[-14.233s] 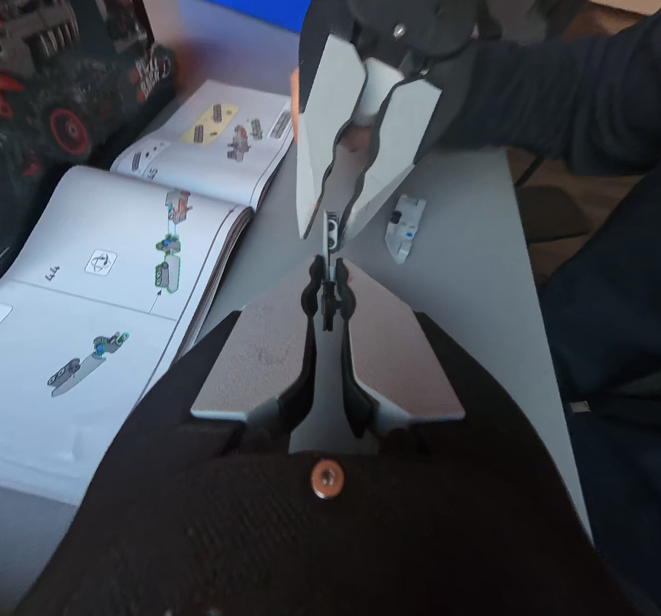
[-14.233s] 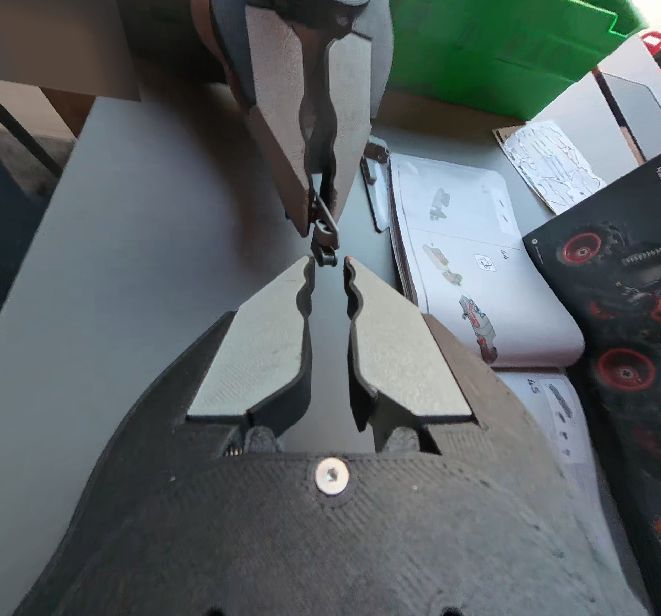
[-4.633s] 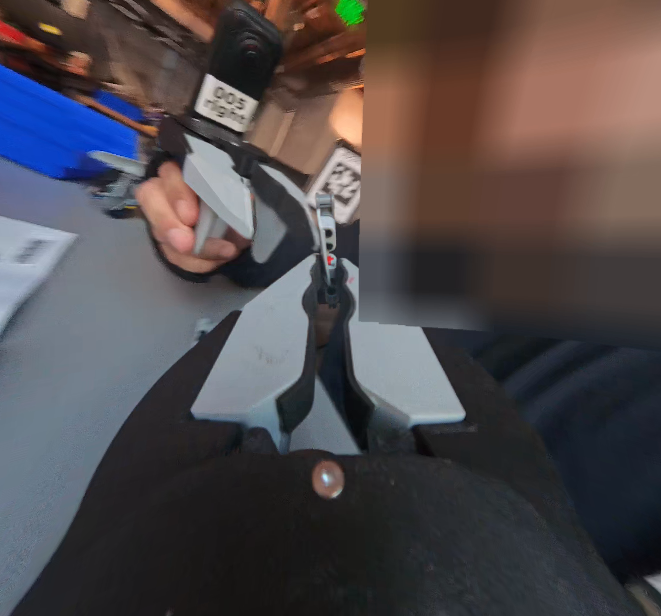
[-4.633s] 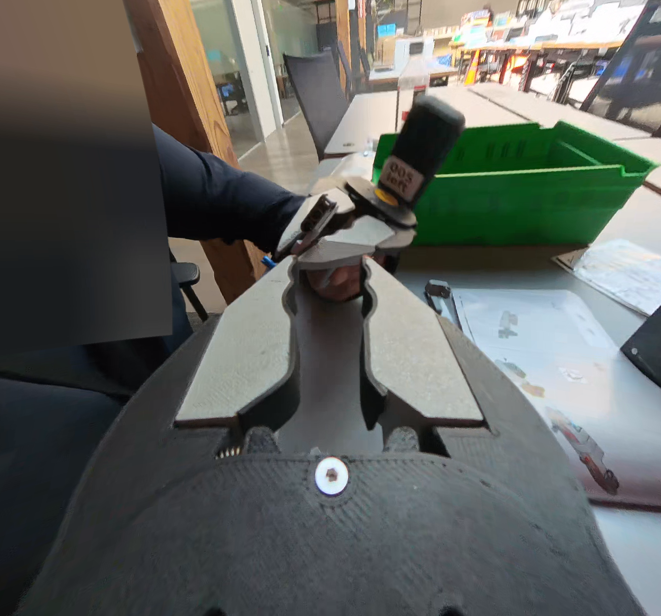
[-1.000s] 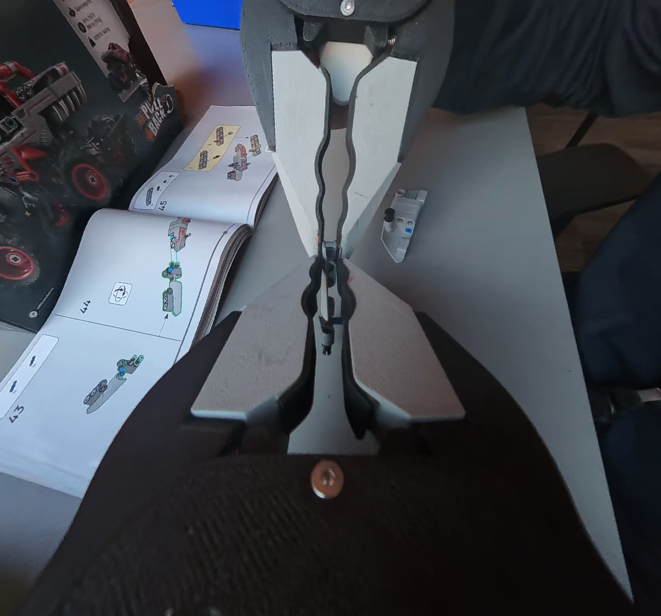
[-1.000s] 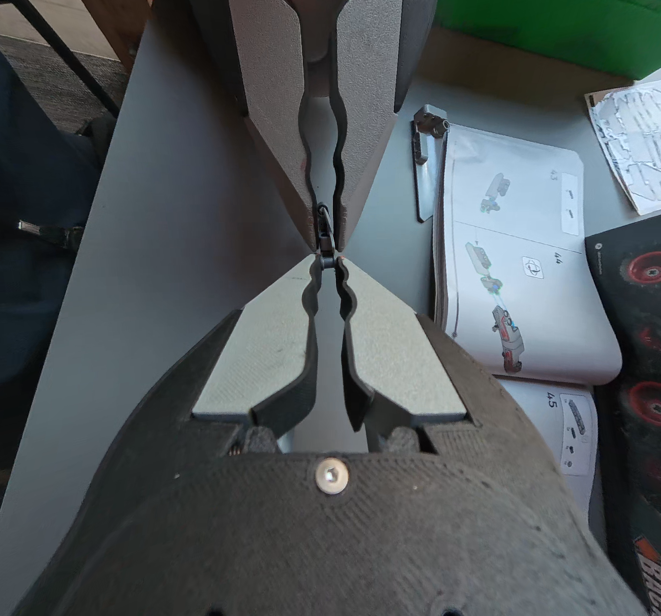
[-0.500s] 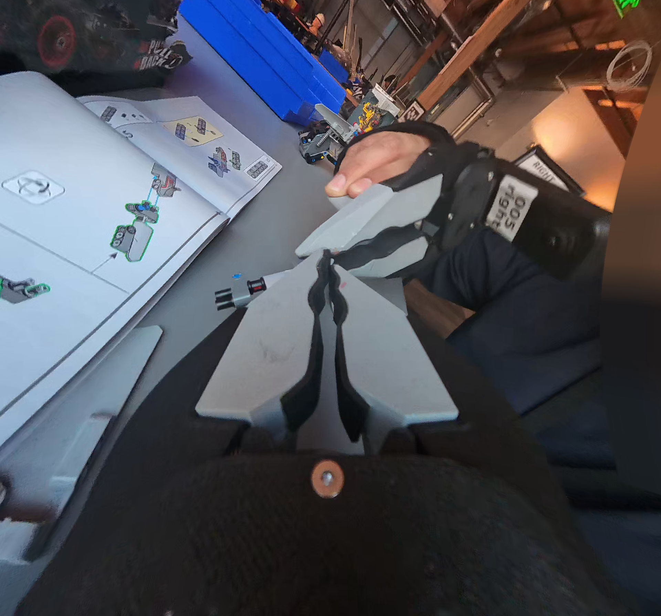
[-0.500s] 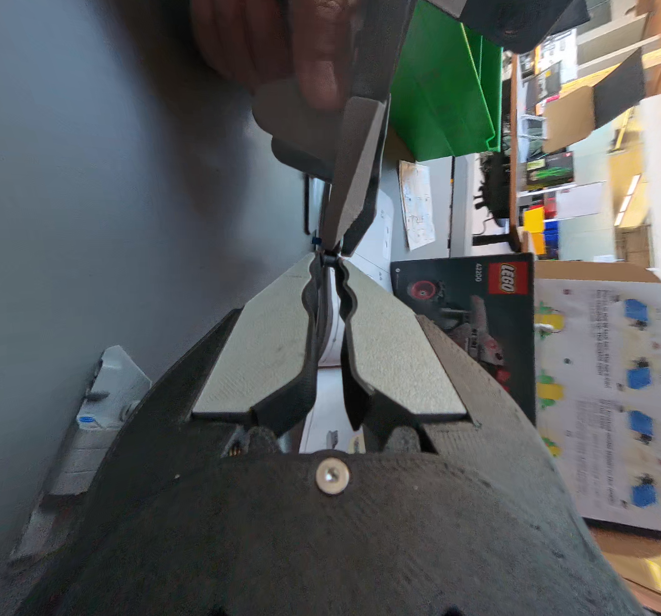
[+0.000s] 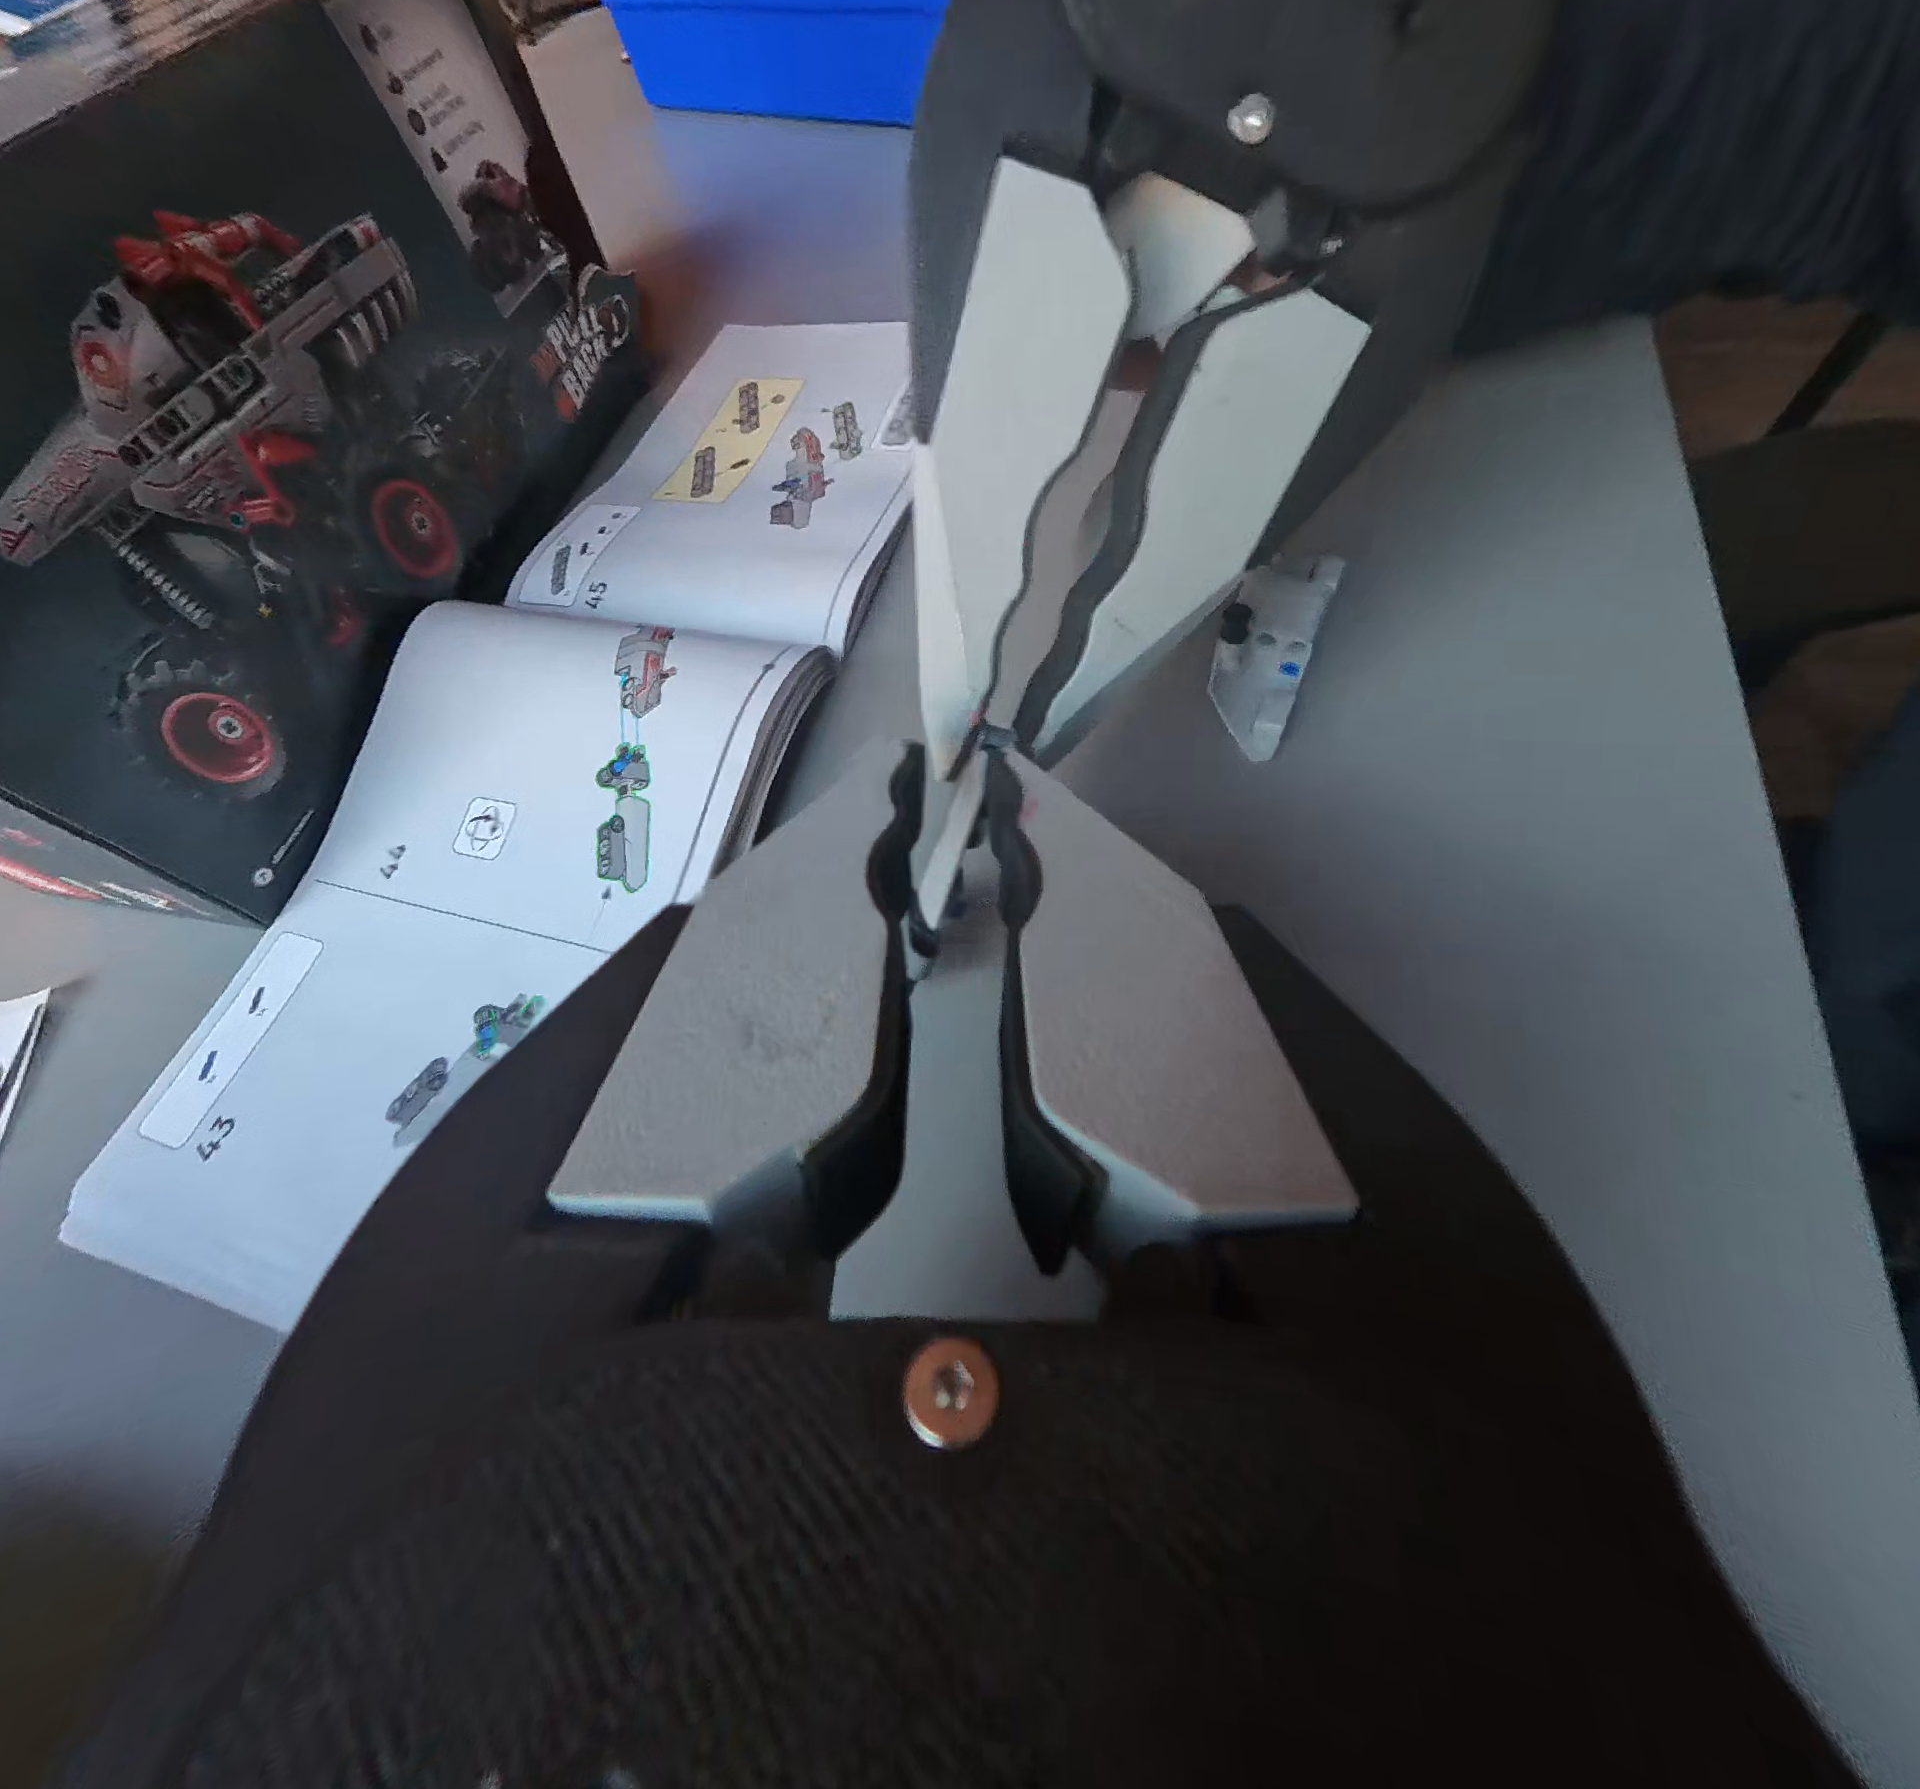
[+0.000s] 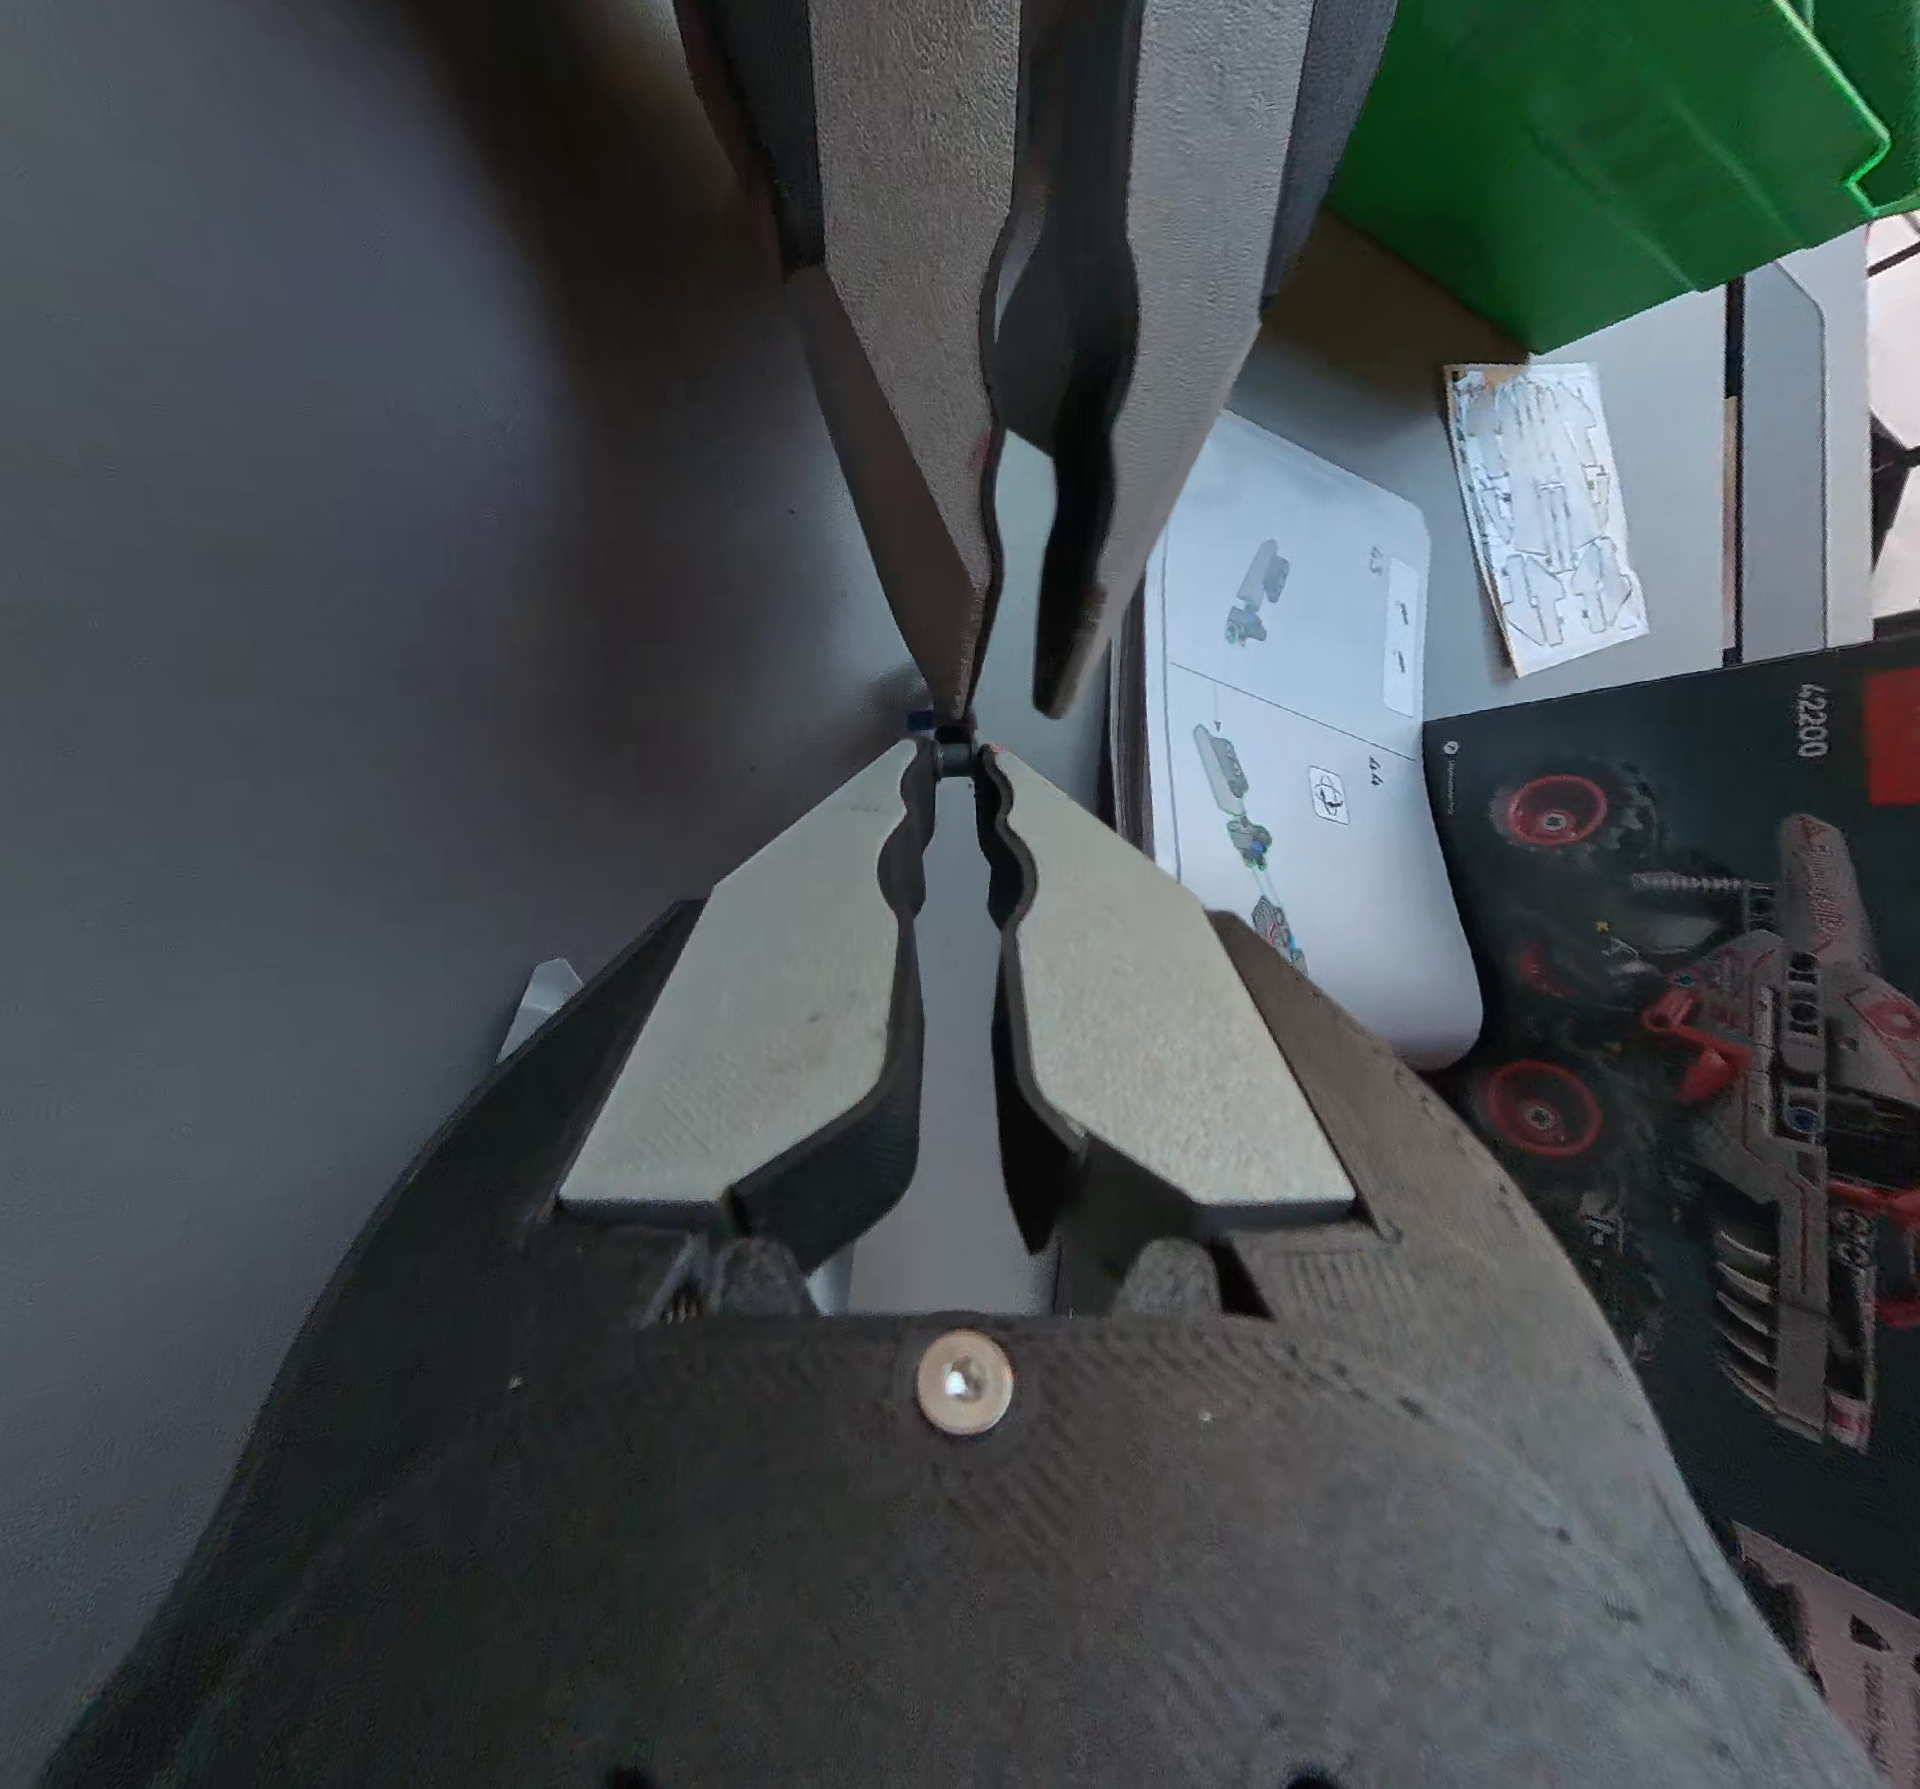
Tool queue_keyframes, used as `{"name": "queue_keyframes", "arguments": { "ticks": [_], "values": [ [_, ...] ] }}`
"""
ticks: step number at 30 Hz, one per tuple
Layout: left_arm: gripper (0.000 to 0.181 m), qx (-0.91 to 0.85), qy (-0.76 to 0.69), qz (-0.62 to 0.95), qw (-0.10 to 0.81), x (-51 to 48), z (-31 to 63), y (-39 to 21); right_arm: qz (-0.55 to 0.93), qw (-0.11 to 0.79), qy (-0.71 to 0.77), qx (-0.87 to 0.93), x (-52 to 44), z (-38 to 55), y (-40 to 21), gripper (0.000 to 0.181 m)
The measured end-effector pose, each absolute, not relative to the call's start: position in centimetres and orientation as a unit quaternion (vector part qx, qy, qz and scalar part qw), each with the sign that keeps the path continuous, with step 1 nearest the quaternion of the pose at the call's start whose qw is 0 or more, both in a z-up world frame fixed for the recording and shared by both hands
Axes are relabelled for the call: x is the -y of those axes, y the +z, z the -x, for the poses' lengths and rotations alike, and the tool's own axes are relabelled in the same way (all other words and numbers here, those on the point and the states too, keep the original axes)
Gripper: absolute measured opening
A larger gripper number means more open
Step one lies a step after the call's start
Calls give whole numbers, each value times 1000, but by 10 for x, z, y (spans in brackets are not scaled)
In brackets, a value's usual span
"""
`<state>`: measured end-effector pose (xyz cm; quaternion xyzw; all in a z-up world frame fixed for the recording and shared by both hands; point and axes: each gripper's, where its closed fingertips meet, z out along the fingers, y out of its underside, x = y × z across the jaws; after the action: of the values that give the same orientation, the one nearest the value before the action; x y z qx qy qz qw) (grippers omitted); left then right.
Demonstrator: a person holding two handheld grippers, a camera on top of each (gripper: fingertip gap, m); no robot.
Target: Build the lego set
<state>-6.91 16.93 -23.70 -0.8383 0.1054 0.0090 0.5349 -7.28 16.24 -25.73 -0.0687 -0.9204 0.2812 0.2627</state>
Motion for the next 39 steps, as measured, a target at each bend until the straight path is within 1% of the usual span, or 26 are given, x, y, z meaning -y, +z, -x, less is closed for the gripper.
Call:
{"name": "queue_keyframes", "arguments": {
  "ticks": [1,5,8,10,13,14,16,18,20,22,24,26,30,32,35,39],
  "values": [
    [2,-114,11,840,530,-169,66,-239,68,260,279,922,-163,73,-258,6],
    [0,-137,37,845,515,-168,64,-244,63,222,275,933,-160,70,-261,5],
    [0,-99,4,852,514,-165,69,-242,42,197,272,941,-157,72,-260,5],
    [0,-43,-43,848,526,-162,79,-241,34,204,263,942,-154,81,-258,5],
    [0,48,-156,828,536,-159,90,-241,-10,261,225,939,-151,94,-259,5],
    [0,62,-166,826,536,-159,94,-241,-15,274,213,938,-152,98,-259,6],
    [0,74,-174,822,537,-159,97,-241,-21,270,214,939,-151,102,-259,5],
    [0,76,-175,820,540,-160,97,-240,-19,233,237,943,-152,102,-260,6],
    [0,59,-133,824,547,-164,103,-238,-3,186,254,949,-154,104,-258,5],
    [0,9,-85,842,533,-165,97,-238,26,99,264,959,-156,99,-257,5],
    [0,-3,-96,855,510,-164,88,-238,53,-11,269,962,-156,84,-256,5],
    [0,1,-87,856,510,-163,91,-240,83,-55,273,957,-155,84,-256,5],
    [0,29,-153,863,480,-162,97,-250,133,-160,259,943,-152,84,-265,5],
    [0,47,-154,874,458,-161,109,-260,140,-171,224,949,-153,95,-275,7],
    [0,85,-157,870,459,-157,122,-270,132,-145,192,962,-150,108,-287,10],
    [0,107,-139,859,480,-151,128,-264,130,-122,244,953,-141,116,-285,7]
  ]
}}
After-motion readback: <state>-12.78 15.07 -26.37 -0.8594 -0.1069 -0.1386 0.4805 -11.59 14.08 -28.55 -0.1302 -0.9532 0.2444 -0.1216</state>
